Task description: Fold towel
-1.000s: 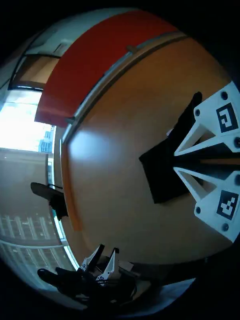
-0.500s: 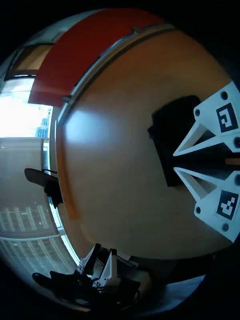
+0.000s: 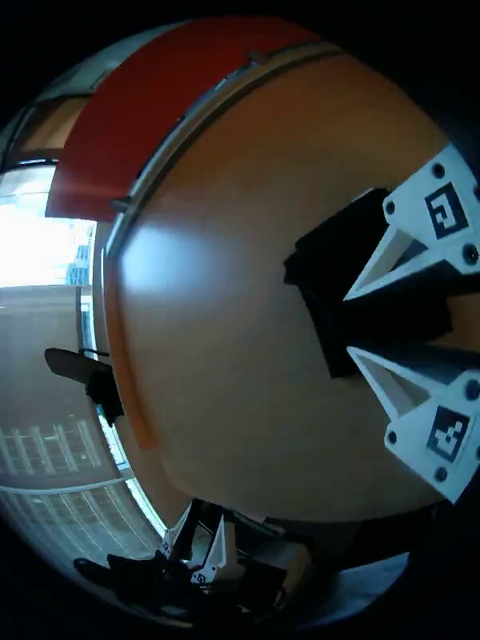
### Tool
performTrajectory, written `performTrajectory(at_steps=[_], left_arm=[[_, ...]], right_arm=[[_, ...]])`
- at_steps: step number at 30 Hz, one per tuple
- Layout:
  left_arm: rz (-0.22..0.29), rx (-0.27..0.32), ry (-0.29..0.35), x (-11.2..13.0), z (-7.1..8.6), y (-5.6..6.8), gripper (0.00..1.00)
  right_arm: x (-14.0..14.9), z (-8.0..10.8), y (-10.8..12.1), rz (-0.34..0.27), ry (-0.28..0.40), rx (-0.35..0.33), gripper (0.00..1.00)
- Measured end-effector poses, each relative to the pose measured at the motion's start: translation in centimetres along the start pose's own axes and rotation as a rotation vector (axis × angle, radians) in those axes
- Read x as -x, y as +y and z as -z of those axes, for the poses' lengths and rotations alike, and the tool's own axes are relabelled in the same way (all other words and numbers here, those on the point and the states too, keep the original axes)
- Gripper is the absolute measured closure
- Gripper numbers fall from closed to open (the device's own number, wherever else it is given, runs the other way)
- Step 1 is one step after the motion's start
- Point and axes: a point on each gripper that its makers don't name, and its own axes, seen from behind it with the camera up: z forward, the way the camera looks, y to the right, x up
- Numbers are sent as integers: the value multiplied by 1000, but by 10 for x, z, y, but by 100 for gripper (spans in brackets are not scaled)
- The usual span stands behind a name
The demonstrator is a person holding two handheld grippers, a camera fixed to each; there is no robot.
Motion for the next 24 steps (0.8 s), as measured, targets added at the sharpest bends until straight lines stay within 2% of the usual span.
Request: performTrajectory(at_steps=[3,5,15,24], left_arm=[[-4,1,-1,1,0,0,8],[-5,1,-1,1,0,0,8],[-4,1,4,-1,1,0,8],[-3,0,7,0,2,2,8]], right_arm=[[2,0,0,1,-3,8,46],[4,0,0,2,-5,13,39],[4,0,1,-26,-3,19,35],[-10,3,1,-13,19,16,35]])
